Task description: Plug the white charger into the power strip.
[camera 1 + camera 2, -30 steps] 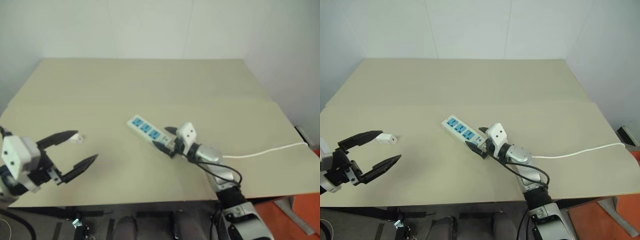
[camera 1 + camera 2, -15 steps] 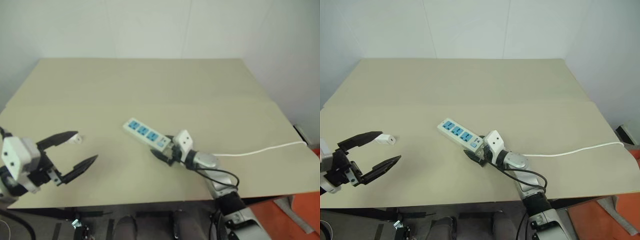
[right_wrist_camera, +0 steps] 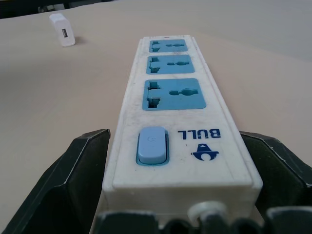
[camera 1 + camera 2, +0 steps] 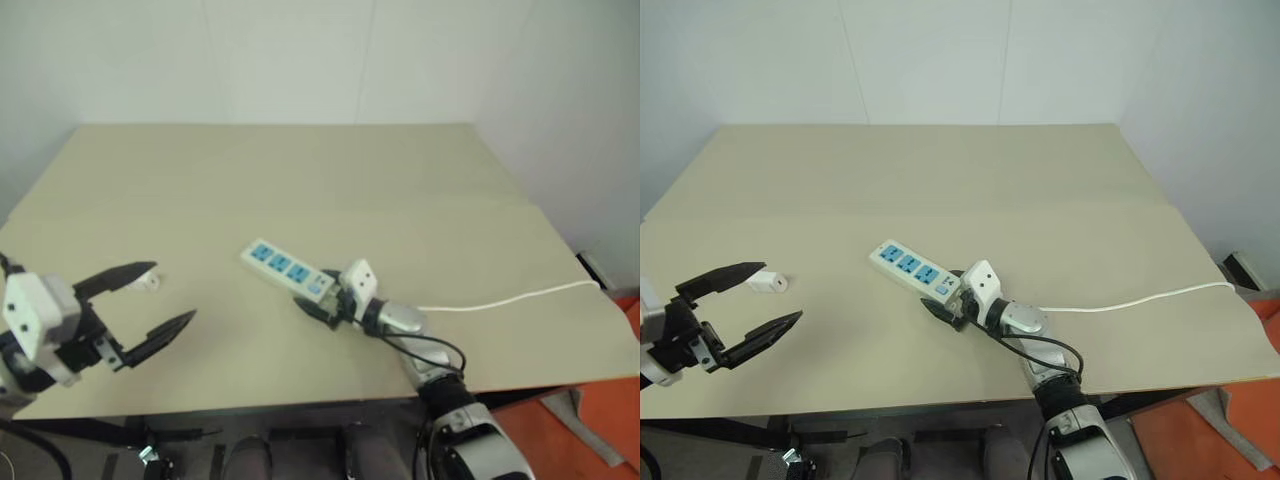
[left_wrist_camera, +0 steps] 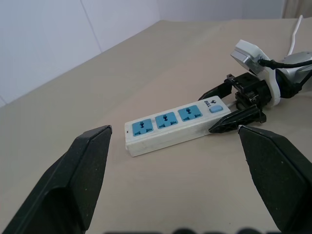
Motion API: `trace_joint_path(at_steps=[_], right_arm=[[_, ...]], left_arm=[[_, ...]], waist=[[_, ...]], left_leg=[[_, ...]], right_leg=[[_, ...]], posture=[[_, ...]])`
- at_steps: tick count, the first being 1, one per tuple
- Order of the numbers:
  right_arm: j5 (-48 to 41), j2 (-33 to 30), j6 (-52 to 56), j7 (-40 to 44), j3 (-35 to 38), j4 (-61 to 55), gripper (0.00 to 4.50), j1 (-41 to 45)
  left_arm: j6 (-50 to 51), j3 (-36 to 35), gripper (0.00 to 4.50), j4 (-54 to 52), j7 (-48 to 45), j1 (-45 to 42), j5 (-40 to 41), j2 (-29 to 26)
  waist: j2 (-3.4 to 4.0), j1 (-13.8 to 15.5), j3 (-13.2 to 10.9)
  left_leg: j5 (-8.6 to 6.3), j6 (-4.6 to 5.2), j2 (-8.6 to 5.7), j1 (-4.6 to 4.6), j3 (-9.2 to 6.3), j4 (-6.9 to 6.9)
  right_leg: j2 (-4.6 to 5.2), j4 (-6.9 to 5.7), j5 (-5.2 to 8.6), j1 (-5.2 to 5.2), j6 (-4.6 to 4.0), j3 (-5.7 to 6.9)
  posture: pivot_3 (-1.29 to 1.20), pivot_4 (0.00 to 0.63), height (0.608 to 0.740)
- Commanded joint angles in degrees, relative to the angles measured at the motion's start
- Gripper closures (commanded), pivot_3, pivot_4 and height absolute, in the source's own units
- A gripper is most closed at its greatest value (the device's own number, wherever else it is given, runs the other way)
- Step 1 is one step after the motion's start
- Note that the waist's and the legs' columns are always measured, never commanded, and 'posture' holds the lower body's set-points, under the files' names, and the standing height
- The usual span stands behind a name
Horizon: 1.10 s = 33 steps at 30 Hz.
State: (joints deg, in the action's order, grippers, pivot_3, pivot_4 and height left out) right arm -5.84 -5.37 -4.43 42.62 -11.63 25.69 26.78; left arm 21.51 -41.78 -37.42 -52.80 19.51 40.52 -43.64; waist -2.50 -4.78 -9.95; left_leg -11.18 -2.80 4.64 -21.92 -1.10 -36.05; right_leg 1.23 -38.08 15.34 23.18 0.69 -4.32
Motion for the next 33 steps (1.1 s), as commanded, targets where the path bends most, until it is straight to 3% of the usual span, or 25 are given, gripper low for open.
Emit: trace_joint_path(at_steps=[1, 3, 7, 12, 22, 33], right_arm=[[1.6, 0.5, -0.3, 1.3, -2.0, 3.9, 0.03, 0.7], [2.8, 0.3, -1.3, 1.6, -2.9, 4.8, 0.19, 1.0], [3.3, -0.5, -2.0, 2.4, -3.2, 5.3, 1.1, 1.3], [0.7, -1.9, -1.7, 7.1, -1.9, 4.0, 1.09, 2.6], [-9.5, -7.6, 1.2, 32.8, -1.1, 2.0, 1.09, 9.0], [-3.1, -5.0, -12.1, 33.5, -1.1, 20.0, 1.09, 14.9]], left_arm=[[-1.0, -0.8, 0.0, -1.0, -0.1, -0.4, 0.4, -0.8], [-1.0, -0.8, 0.0, -1.0, -0.2, -0.4, 0.4, -0.9], [-0.8, -1.1, 0.0, -1.2, -0.1, -0.1, 0.4, -0.8], [-0.7, -1.3, 0.0, -1.1, -0.4, 0.0, 0.4, -1.1], [-2.0, 1.9, 0.0, 10.0, -7.1, -6.2, -4.6, -11.0], [-9.1, 11.6, 0.0, 28.6, -16.4, -17.8, -15.7, -24.2]], waist=[[-0.06, -0.5, 0.0], [-0.11, -0.8, 0.1], [-0.12, -0.9, 0.1], [-0.08, -0.8, 0.0], [0.21, -0.4, -0.4], [0.25, -0.8, -0.4]], left_leg=[[0.0, 0.0, 0.0, 0.0, -0.01, 0.01], [0.0, 0.0, 0.01, 0.0, -0.01, 0.01], [0.0, 0.0, 0.03, 0.02, -0.01, 0.08], [0.0, 0.0, 0.04, 0.01, 0.01, 0.08], [0.0, 0.01, 0.03, -0.54, -0.01, 0.08], [0.02, 0.0, 0.04, -0.99, 0.02, 0.07]], right_leg=[[0.0, 0.0, 0.0, 0.0, 0.0, 0.0], [0.0, 0.0, -0.01, -0.01, 0.0, 0.0], [-0.03, 0.0, -0.01, 0.01, 0.0, 0.01], [-0.03, 0.0, 0.02, 0.02, -0.04, 0.0], [-0.04, -0.04, -0.14, 0.57, 0.26, 0.08], [-0.06, -0.1, -0.22, 1.08, 0.29, 0.06]], posture=[[0.0, 0.15, 0.74], [0.0, 0.15, 0.74], [0.0, 0.15, 0.74], [0.0, 0.15, 0.74], [0.0, 0.15, 0.74], [0.0, 0.15, 0.74]])
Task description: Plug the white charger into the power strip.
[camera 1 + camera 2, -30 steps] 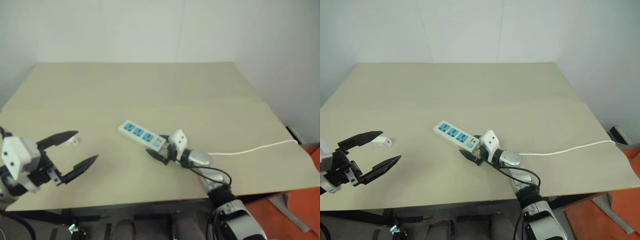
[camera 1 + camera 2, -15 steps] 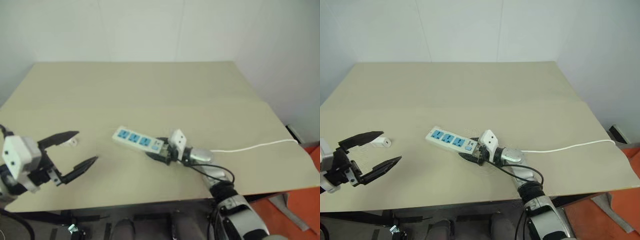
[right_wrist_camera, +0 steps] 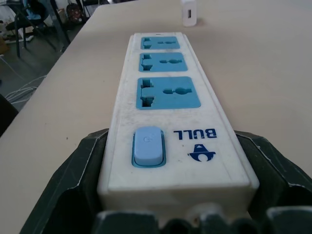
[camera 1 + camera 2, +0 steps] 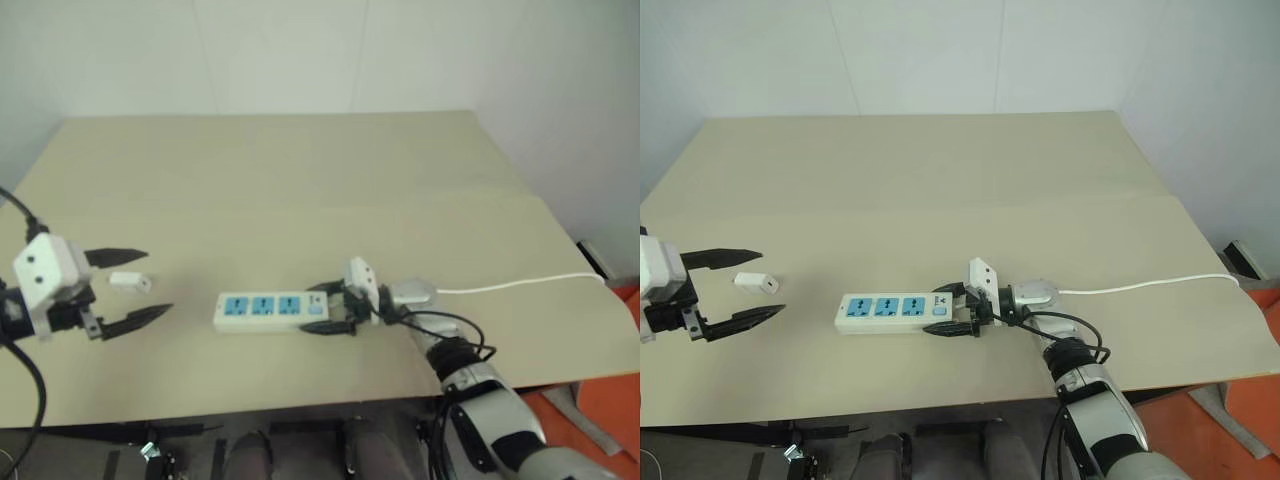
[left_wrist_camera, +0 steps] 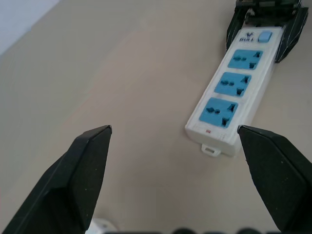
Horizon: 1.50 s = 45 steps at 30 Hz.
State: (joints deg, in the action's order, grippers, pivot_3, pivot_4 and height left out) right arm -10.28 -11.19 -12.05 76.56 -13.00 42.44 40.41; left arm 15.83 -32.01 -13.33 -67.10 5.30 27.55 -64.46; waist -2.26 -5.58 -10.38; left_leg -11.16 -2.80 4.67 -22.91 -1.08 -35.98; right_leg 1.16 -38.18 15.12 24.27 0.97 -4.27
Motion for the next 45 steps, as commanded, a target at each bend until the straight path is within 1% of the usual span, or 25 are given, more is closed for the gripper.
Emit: trace_joint_path(at_steps=[1, 5, 9, 15, 16, 19, 22, 24, 30, 33, 35, 38, 41, 45], right_arm=[[1.6, 1.0, -5.6, -0.7, 0.5, 4.7, 1.09, 1.5], [2.4, 1.4, -9.0, -1.5, 1.2, 8.8, 1.09, 2.4], [1.9, -0.1, -10.5, -1.1, 2.7, 10.4, 1.09, 4.0], [2.1, -1.5, -11.8, -0.2, 3.6, 12.3, 1.09, 5.2], [2.1, -1.7, -11.9, -0.2, 3.8, 12.6, 1.09, 5.4], [2.2, -2.0, -12.3, -0.5, 4.2, 13.3, 1.09, 6.0], [2.1, -2.6, -12.4, -0.2, 4.6, 13.9, 1.09, 6.4], [2.3, -2.7, -12.5, -0.4, 4.7, 14.4, 1.09, 6.6], [3.1, -2.6, -12.8, -0.5, 5.0, 14.8, 1.09, 6.5], [3.2, -2.8, -12.6, -0.2, 5.1, 14.6, 1.09, 6.3], [3.3, -2.9, -12.4, -0.1, 5.1, 14.6, 1.09, 6.4], [3.4, -3.1, -12.2, -0.2, 5.2, 15.0, 1.09, 6.9], [3.4, -3.0, -11.9, -0.5, 5.4, 15.0, 1.09, 7.3], [3.5, -2.9, -11.8, -0.6, 5.5, 14.7, 1.09, 7.1]], left_arm=[[-4.5, 3.1, 0.0, 6.5, -3.0, -5.3, -3.5, -4.4], [-7.8, 7.7, 0.0, 13.6, -7.7, -12.2, -4.8, -7.4], [-10.1, 12.7, 0.0, 20.1, -12.8, -19.0, -6.2, -9.9], [-14.4, 20.7, 0.0, 29.8, -19.0, -29.3, -10.6, -11.4], [-15.4, 23.1, 0.0, 32.0, -20.3, -32.8, -12.3, -11.2], [-17.9, 29.3, 0.0, 37.9, -24.0, -42.0, -16.6, -9.9], [-20.3, 36.4, 0.0, 43.7, -25.3, -50.6, -20.0, -7.7], [-21.9, 39.4, 0.0, 46.7, -25.4, -54.0, -21.2, -6.9], [-27.1, 53.9, 0.0, 58.2, -25.4, -66.6, -28.1, -2.9], [-30.8, 60.5, 0.0, 63.9, -25.4, -72.3, -33.9, -1.2], [-33.4, 63.7, 0.0, 67.5, -25.4, -75.6, -38.2, 0.4], [-36.8, 66.6, 0.0, 71.8, -25.4, -78.4, -43.6, 3.0], [-39.1, 66.5, 0.0, 74.8, -24.4, -78.9, -47.7, 5.8], [-40.9, 66.1, 0.0, 76.9, -23.3, -78.5, -50.9, 8.1]], waist=[[0.01, 0.0, 0.0], [0.01, -0.1, 0.0], [0.01, 0.1, 0.0], [0.06, 0.8, 0.0], [0.07, 0.9, 0.0], [0.07, 1.6, -0.1], [0.08, 1.8, -0.1], [0.08, 2.1, -0.1], [0.08, 2.3, -0.1], [0.08, 2.3, -0.1], [0.08, 2.4, -0.1], [0.08, 2.5, -0.1], [0.09, 2.6, -0.1], [0.09, 2.6, -0.1]], left_leg=[[0.0, 0.0, 0.0, 0.04, -0.01, 0.0], [0.0, 0.0, 0.0, 0.06, 0.0, 0.01], [0.01, 0.0, 0.0, 0.04, 0.02, -0.01], [0.01, 0.0, -0.01, -0.02, 0.03, -0.03], [0.01, 0.0, -0.01, -0.04, 0.03, -0.03], [0.02, 0.0, -0.01, -0.12, -0.03, -0.13], [0.02, 0.0, -0.02, -0.11, 0.0, -0.23], [0.02, 0.0, -0.04, -0.09, -0.04, -0.27], [0.02, 0.0, -0.05, -0.2, -0.09, -0.38], [0.02, 0.0, -0.06, -0.25, -0.11, -0.42], [0.02, 0.0, -0.06, -0.26, -0.12, -0.44], [0.02, 0.0, -0.07, -0.26, -0.12, -0.45], [0.02, 0.0, -0.07, -0.26, -0.12, -0.45], [0.02, 0.0, -0.07, -0.3, -0.14, -0.5]], right_leg=[[0.0, -0.03, 0.0, -0.04, 0.0, 0.02], [0.0, -0.04, 0.0, -0.05, 0.0, 0.01], [0.0, -0.06, 0.0, -0.05, 0.0, 0.0], [0.0, -0.07, 0.01, -0.04, 0.02, 0.02], [0.0, -0.07, 0.01, -0.03, 0.01, 0.03], [-0.03, -0.15, 0.01, 0.0, 0.01, 0.08], [-0.02, -0.25, 0.01, -0.01, 0.02, 0.05], [-0.02, -0.37, 0.02, -0.04, 0.03, 0.07], [-0.02, -0.45, 0.04, 0.02, 0.06, 0.09], [-0.02, -0.46, 0.04, 0.03, 0.07, 0.09], [-0.02, -0.49, 0.05, 0.04, 0.08, 0.1], [-0.02, -0.49, 0.06, 0.05, 0.09, 0.1], [-0.02, -0.51, 0.06, 0.05, 0.1, 0.09], [-0.02, -0.56, 0.06, 0.08, 0.09, 0.1]], posture=[[0.0, 0.15, 0.74], [0.0, 0.15, 0.74], [0.0, 0.15, 0.74], [0.0, 0.15, 0.74], [0.0, 0.15, 0.74], [0.0, 0.15, 0.74], [0.0, 0.15, 0.74], [0.0, 0.15, 0.74], [0.0, 0.15, 0.74], [0.0, 0.15, 0.74], [0.0, 0.15, 0.74], [0.0, 0.15, 0.74], [0.0, 0.15, 0.74], [0.0, 0.15, 0.74]])
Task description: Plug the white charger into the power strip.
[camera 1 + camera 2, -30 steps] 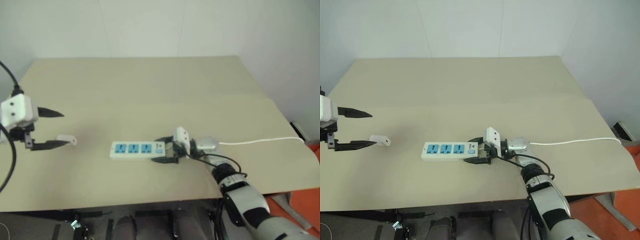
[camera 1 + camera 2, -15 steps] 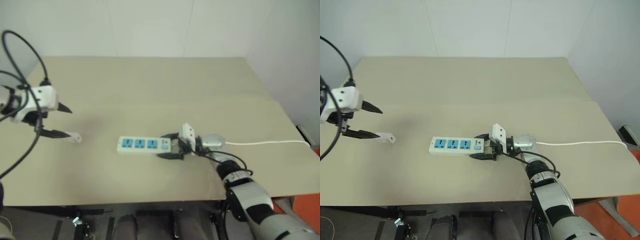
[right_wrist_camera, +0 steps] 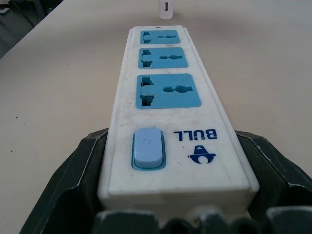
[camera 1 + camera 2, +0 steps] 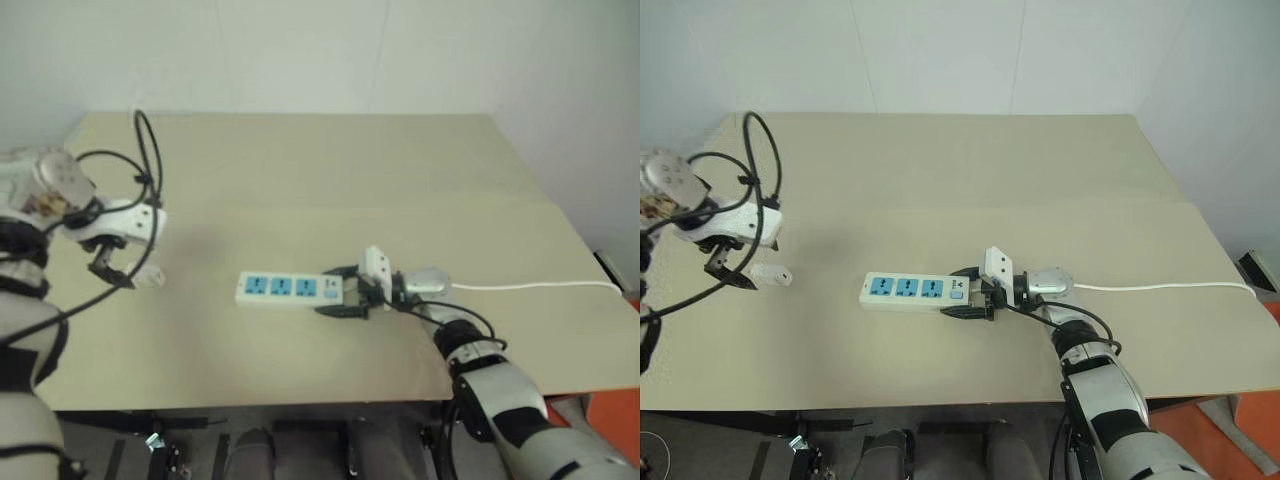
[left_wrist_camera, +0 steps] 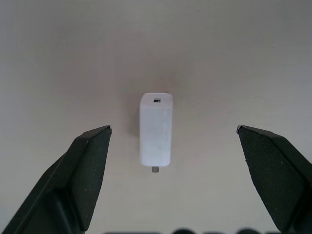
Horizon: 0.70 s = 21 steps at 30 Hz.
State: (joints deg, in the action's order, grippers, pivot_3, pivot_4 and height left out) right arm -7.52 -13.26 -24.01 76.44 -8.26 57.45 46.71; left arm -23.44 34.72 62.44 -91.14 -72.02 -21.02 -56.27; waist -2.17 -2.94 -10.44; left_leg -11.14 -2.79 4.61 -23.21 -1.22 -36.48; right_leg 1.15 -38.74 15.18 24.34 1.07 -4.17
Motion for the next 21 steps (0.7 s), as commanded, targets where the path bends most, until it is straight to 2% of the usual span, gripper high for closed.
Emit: trace_joint_path(at_steps=[1, 8, 18, 21], right_arm=[[0.7, -0.8, 0.2, -0.6, 0.7, -0.3, 1.09, 0.7], [0.4, -0.6, 0.7, -0.8, 0.8, -1.5, 1.09, -0.1], [0.2, -1.2, 1.9, -1.5, 0.9, -4.4, 1.09, -2.1], [0.2, -1.4, 2.1, -1.8, 0.9, -4.7, 1.09, -2.2]], left_arm=[[-1.9, -0.5, 0.0, 1.4, 1.7, -1.0, -3.2, 0.3], [-1.9, -0.1, 0.0, 3.6, 8.8, 0.0, -9.2, 3.7], [-2.2, -0.8, 0.0, 5.3, 9.1, 2.5, -11.2, 6.3], [-1.8, -0.5, 0.9, 5.8, 10.3, 2.9, -12.0, 6.5]], waist=[[0.0, 0.0, 0.0], [0.0, 0.2, 0.0], [0.0, 0.2, 0.0], [0.0, 0.3, 0.0]], left_leg=[[0.0, 0.0, 0.0, 0.0, 0.0, 0.0], [0.0, 0.0, -0.01, 0.0, -0.02, -0.08], [0.0, 0.0, -0.02, 0.01, -0.02, -0.08], [0.0, 0.0, -0.05, 0.0, -0.04, -0.09]], right_leg=[[0.0, 0.0, 0.0, 0.0, 0.0, 0.0], [0.0, -0.09, 0.01, -0.01, 0.01, 0.0], [0.0, -0.14, 0.01, -0.01, 0.01, 0.0], [0.02, -0.14, 0.01, -0.02, 0.01, 0.0]], posture=[[0.0, 0.15, 0.74], [0.0, 0.15, 0.74], [0.0, 0.15, 0.74], [0.0, 0.15, 0.74]])
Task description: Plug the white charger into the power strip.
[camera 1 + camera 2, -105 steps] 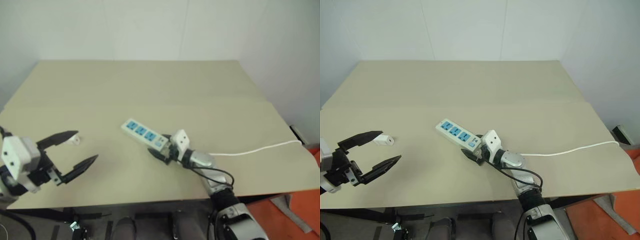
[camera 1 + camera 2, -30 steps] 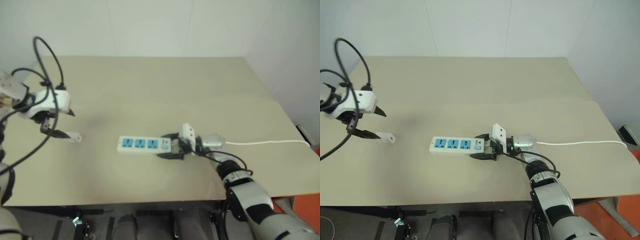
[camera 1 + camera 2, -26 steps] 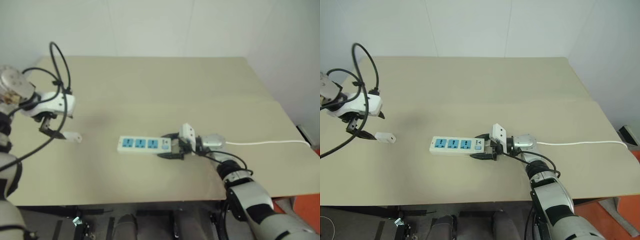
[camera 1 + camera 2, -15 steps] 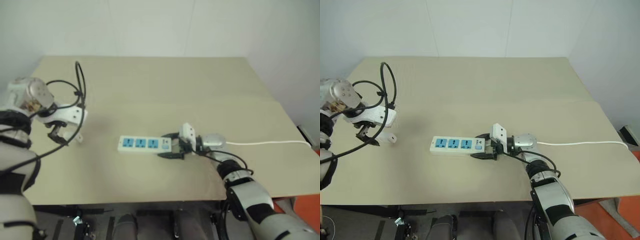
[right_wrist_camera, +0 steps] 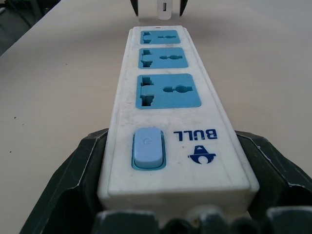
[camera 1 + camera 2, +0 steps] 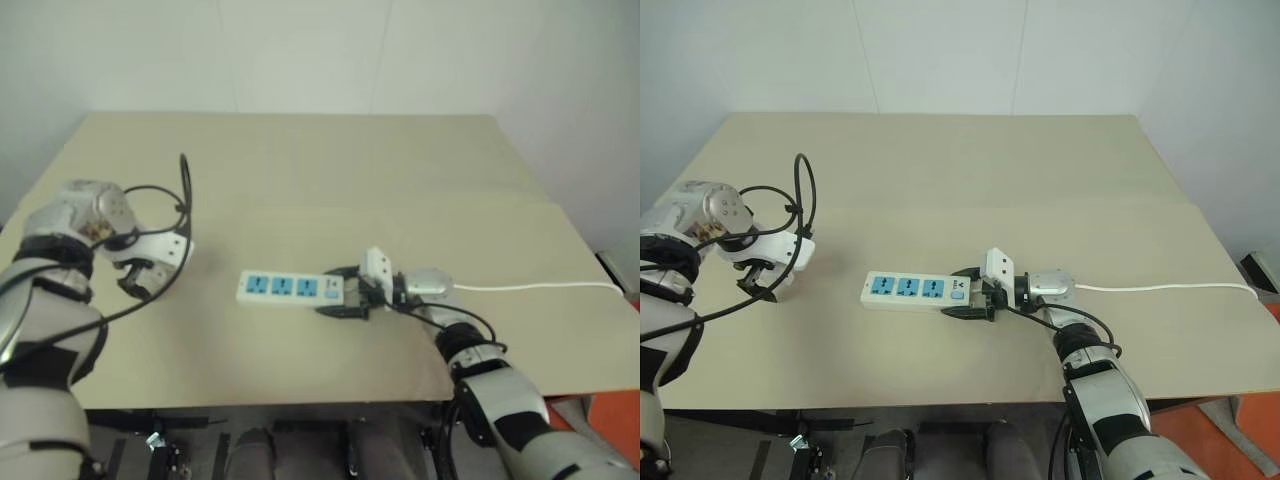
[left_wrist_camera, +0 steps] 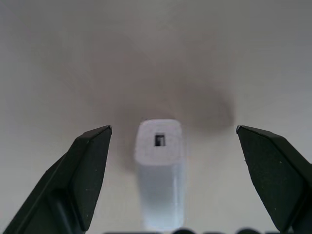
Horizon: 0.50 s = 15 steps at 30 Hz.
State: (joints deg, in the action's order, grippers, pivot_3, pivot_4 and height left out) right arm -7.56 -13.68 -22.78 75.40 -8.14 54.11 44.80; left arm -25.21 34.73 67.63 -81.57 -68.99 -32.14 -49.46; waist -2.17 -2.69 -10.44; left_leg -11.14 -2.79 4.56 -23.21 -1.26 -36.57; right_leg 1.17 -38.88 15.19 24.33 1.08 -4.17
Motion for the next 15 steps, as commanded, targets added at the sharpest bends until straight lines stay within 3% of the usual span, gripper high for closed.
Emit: trace_joint_path(at_steps=[1, 8, 15], right_arm=[[0.2, -1.1, 1.0, -0.8, 0.8, -1.5, 1.09, -0.4], [0.4, -1.2, 1.4, -1.2, 0.7, -1.9, 1.09, -0.6], [0.6, -1.2, 1.2, -1.0, 0.5, -1.6, 1.09, -0.3]], left_arm=[[0.0, -0.6, 1.27, 0.7, 0.8, 0.0, -1.0, -0.3], [-0.2, -1.0, 3.46, 1.1, 0.6, 0.1, -1.5, -0.2], [-0.3, -4.8, 3.47, 0.4, 0.7, -3.9, 1.8, 0.4]], waist=[[0.0, 0.0, 0.0], [0.0, 0.0, 0.0], [0.0, 0.0, 0.0]], left_leg=[[0.0, 0.0, -0.01, 0.0, 0.0, 0.0], [0.0, 0.0, -0.02, 0.01, -0.01, -0.01], [0.0, 0.0, -0.03, 0.0, -0.03, -0.02]], right_leg=[[0.01, 0.0, 0.0, 0.0, 0.0, 0.0], [0.01, -0.01, 0.0, -0.01, 0.0, 0.0], [0.02, -0.02, 0.0, -0.01, 0.0, 0.01]], posture=[[0.0, 0.15, 0.74], [0.0, 0.15, 0.74], [0.0, 0.15, 0.74]])
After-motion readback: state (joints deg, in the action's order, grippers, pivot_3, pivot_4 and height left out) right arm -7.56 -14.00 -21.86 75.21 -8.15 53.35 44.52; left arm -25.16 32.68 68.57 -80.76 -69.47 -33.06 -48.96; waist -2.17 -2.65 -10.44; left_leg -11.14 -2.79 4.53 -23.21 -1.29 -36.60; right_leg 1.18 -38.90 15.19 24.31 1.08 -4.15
